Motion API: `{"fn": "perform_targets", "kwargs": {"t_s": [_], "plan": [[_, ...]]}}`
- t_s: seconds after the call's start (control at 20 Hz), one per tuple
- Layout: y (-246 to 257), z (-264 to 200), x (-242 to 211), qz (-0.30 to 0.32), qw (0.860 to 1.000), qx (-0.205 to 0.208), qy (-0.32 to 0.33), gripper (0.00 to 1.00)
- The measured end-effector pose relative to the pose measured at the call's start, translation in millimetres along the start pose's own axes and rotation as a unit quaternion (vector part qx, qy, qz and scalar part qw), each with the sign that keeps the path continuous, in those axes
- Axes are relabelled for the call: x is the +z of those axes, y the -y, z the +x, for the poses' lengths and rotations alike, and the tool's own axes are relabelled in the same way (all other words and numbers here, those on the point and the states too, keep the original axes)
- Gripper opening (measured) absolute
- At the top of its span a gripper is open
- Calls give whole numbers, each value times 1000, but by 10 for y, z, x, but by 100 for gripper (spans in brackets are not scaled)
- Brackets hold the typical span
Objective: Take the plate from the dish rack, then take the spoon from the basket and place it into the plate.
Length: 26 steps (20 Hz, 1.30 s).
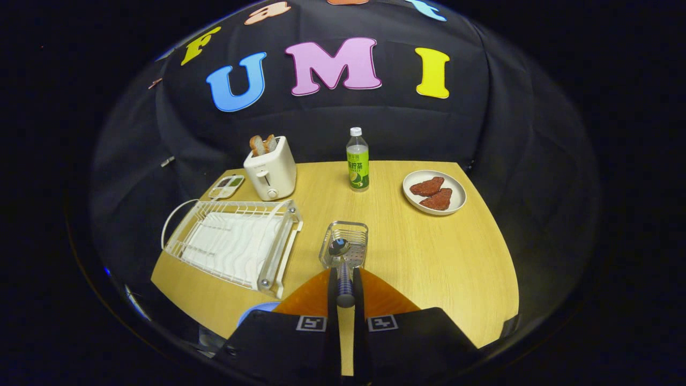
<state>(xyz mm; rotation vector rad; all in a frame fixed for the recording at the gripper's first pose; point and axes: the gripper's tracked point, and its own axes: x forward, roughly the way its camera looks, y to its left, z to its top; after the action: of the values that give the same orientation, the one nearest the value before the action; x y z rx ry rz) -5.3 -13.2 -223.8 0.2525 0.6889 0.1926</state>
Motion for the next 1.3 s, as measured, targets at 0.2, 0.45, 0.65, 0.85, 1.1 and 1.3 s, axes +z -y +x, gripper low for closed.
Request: {"fn": "perform_targets", "kwargs": {"t_s": [0.2, 0.45, 0.65, 0.85, 1.1, 1.3], "plan": [[-277, -338, -334, 7, 999, 44, -23, 13], [-645, -409, -909, -1, 993, 89, -75, 13], [-890, -288, -1255, -10, 989, 107, -101, 13], [-985, -205, -1438, -14, 988, 117, -100, 13], [-930, -176, -1717, -8, 983, 120, -137, 13], [-883, -119, -1888, -20, 981, 112, -159, 13]]}}
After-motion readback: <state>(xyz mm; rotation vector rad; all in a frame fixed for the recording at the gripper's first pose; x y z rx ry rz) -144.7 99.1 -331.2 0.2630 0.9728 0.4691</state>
